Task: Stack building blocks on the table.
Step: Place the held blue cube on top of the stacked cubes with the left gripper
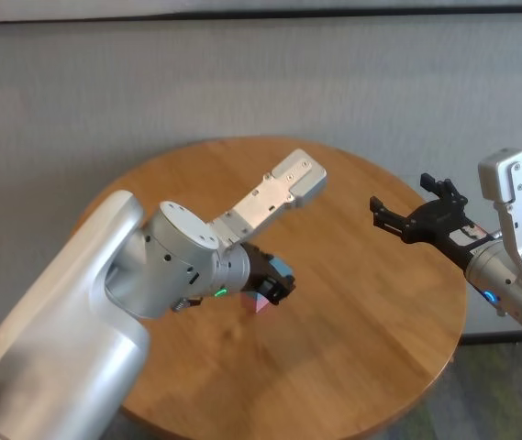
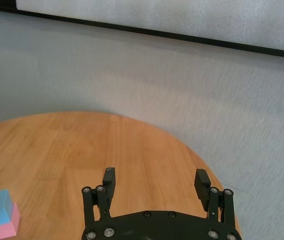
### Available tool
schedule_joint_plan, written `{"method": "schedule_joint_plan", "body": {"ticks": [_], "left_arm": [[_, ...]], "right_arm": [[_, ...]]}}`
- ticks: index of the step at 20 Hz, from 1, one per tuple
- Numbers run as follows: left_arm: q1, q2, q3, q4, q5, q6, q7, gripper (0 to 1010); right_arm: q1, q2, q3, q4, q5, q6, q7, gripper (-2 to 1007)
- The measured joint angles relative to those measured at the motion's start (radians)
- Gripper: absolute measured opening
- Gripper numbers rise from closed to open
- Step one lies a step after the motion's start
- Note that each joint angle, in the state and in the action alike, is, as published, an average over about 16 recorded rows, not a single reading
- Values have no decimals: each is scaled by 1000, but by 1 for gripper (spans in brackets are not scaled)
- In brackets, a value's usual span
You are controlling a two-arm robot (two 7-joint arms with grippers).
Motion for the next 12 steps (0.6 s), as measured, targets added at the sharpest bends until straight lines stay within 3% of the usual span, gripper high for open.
{"method": "schedule_joint_plan", "body": {"ticks": [12], "left_arm": [[-10,-13,-10,10,31,17,-3,421]], "right_arm": [[0,0,0,0,0,0,0,1000]]}}
